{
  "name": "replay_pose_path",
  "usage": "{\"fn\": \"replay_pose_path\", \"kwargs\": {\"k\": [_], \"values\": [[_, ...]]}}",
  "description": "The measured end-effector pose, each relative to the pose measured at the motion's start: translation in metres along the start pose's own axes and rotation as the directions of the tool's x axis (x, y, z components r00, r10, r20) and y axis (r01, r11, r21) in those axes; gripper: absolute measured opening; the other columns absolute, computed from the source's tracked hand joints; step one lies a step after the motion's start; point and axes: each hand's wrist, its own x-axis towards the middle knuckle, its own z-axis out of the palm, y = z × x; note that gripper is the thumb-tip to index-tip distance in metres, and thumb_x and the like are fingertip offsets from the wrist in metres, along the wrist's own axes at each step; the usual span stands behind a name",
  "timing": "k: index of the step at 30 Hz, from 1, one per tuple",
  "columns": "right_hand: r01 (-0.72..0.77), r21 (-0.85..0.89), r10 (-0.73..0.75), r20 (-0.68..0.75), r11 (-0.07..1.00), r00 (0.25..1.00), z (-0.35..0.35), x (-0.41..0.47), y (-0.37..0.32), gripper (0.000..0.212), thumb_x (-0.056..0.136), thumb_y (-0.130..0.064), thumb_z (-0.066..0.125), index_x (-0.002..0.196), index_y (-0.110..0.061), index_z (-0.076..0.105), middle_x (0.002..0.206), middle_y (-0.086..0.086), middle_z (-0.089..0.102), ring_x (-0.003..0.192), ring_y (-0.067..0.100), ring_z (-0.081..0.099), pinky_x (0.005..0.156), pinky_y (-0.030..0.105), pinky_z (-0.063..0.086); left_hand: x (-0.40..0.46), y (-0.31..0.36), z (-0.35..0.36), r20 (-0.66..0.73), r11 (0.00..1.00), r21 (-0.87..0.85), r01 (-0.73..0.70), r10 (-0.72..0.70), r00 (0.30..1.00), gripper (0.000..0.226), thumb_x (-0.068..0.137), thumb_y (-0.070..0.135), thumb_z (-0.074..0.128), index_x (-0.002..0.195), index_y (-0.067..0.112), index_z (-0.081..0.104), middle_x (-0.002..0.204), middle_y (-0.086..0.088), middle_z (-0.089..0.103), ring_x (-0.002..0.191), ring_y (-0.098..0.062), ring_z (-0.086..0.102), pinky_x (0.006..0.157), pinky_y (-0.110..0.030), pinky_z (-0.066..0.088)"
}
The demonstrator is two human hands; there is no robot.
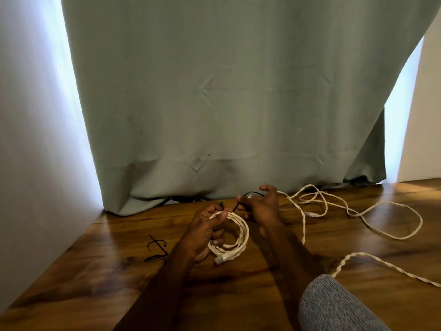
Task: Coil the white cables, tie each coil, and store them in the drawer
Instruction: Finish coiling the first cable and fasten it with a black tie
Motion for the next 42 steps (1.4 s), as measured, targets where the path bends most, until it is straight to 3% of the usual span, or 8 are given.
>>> {"fn": "replay_pose_path", "kwargs": {"k": [4, 10, 15, 19, 24, 30, 35, 42], "values": [[0.184, -0.299, -0.226, -0.112, 0.936, 0.968, -0.004, 0.006, 0.002, 0.077, 0.076, -0.001, 0.084, 0.129, -0.025, 0.033, 0.079, 0.011, 0.073, 0.054, 0.013, 0.068, 0.060, 0.024, 0.056, -0.001, 0.000, -0.001, 0.017, 0.999, 0.019, 0.029, -0.030, 0.999, 0.010, 0.088, 0.016, 0.060, 0.091, 0.007, 0.064, 0.051, 0.002, 0.037, 0.037, -0.005, 0.023, 0.040, -0.017, 0.018], [0.207, -0.366, -0.279, -0.158, 0.908, 0.947, -0.005, 0.017, 0.010, 0.092, 0.074, -0.001, 0.087, 0.140, -0.025, 0.027, 0.107, 0.019, 0.070, 0.074, 0.020, 0.071, 0.045, 0.005, 0.042, -0.004, 0.002, -0.006, 0.067, 0.997, -0.024, 0.071, -0.069, 0.995, 0.011, 0.090, 0.013, 0.058, 0.086, 0.007, 0.067, 0.052, 0.001, 0.029, 0.035, -0.005, 0.021, 0.040, -0.016, 0.017], [0.200, -0.469, -0.310, -0.170, 0.860, 0.935, -0.007, 0.014, 0.011, 0.096, 0.075, 0.000, 0.086, 0.146, -0.023, 0.026, 0.132, 0.020, 0.060, 0.120, 0.034, 0.061, 0.085, 0.029, 0.050, -0.007, 0.003, -0.012, 0.095, 0.994, -0.028, 0.104, -0.101, 0.990, 0.013, 0.091, 0.011, 0.057, 0.090, 0.001, 0.064, 0.051, 0.001, 0.027, 0.034, -0.005, 0.020, 0.040, -0.016, 0.016], [0.262, -0.430, -0.324, -0.077, 0.864, 0.943, -0.004, 0.017, 0.017, 0.073, 0.074, -0.003, 0.087, 0.128, -0.022, 0.043, 0.097, 0.011, 0.068, 0.085, 0.021, 0.068, 0.055, 0.011, 0.044, -0.007, 0.000, -0.007, 0.089, 0.994, 0.015, 0.108, -0.109, 0.990, 0.014, 0.091, 0.013, 0.057, 0.087, 0.002, 0.065, 0.051, -0.001, 0.026, 0.034, -0.006, 0.019, 0.042, -0.017, 0.015], [0.486, -0.368, -0.418, 0.252, 0.793, 0.873, 0.011, 0.010, 0.020, 0.021, 0.072, -0.001, 0.086, 0.074, -0.015, 0.070, 0.064, -0.002, 0.066, 0.059, 0.005, 0.062, 0.058, 0.025, 0.052, -0.002, 0.001, -0.006, 0.030, 0.995, 0.047, 0.088, -0.089, 0.996, 0.017, 0.091, 0.016, 0.057, 0.081, 0.006, 0.067, 0.051, -0.001, 0.026, 0.035, -0.007, 0.018, 0.043, -0.019, 0.014], [0.547, -0.258, -0.442, 0.371, 0.796, 0.817, 0.014, 0.001, 0.021, 0.018, 0.075, -0.002, 0.084, 0.070, -0.002, 0.067, 0.059, -0.010, 0.062, 0.055, -0.001, 0.055, 0.055, 0.014, 0.042, 0.000, 0.005, -0.010, -0.070, 0.995, 0.068, 0.070, -0.065, 0.995, 0.034, 0.099, 0.011, 0.049, 0.071, 0.013, 0.069, 0.051, -0.001, 0.027, 0.036, -0.009, 0.018, 0.044, -0.022, 0.013], [0.557, -0.250, -0.463, 0.350, 0.792, 0.814, 0.013, 0.000, 0.019, 0.024, 0.074, -0.004, 0.086, 0.067, -0.012, 0.065, 0.070, 0.000, 0.068, 0.063, 0.009, 0.062, 0.061, 0.026, 0.051, 0.000, 0.005, -0.011, -0.127, 0.995, 0.083, 0.059, -0.049, 0.991, 0.037, 0.100, 0.012, 0.051, 0.068, 0.016, 0.069, 0.050, 0.000, 0.028, 0.036, -0.009, 0.020, 0.042, -0.021, 0.016], [0.499, -0.191, -0.403, 0.386, 0.845, 0.830, 0.017, -0.009, 0.013, 0.021, 0.077, 0.003, 0.082, 0.074, -0.014, 0.071, 0.057, -0.003, 0.065, 0.052, 0.006, 0.060, 0.054, 0.022, 0.047, 0.000, 0.005, -0.012, -0.180, 0.992, 0.114, 0.048, -0.027, 0.983, 0.029, 0.100, 0.011, 0.051, 0.076, 0.011, 0.067, 0.050, 0.000, 0.029, 0.036, -0.009, 0.020, 0.047, -0.026, 0.011]]}}
